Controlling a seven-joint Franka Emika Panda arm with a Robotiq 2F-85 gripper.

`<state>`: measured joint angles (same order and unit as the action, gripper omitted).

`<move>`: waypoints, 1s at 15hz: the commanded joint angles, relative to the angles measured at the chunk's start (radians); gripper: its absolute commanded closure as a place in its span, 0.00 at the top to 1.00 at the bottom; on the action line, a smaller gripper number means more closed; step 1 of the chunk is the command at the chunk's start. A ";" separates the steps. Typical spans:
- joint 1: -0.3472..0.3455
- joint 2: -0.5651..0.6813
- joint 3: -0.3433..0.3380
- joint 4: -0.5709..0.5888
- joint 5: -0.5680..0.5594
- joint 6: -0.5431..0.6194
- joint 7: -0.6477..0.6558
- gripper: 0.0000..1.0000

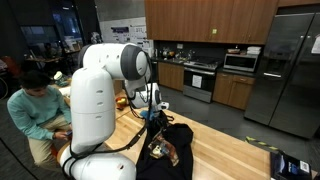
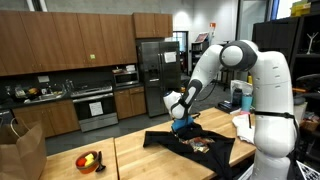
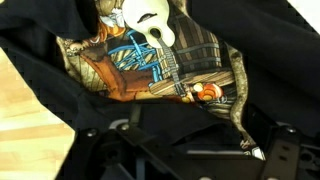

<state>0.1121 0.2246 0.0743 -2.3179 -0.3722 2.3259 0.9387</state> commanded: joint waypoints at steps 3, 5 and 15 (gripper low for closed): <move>0.004 0.017 -0.032 0.012 0.064 0.010 -0.235 1.00; 0.001 0.031 -0.040 0.027 0.074 0.010 -0.310 1.00; 0.056 0.096 -0.104 0.045 -0.062 0.155 -0.292 1.00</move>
<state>0.1367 0.2998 0.0144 -2.2866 -0.3740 2.4242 0.6243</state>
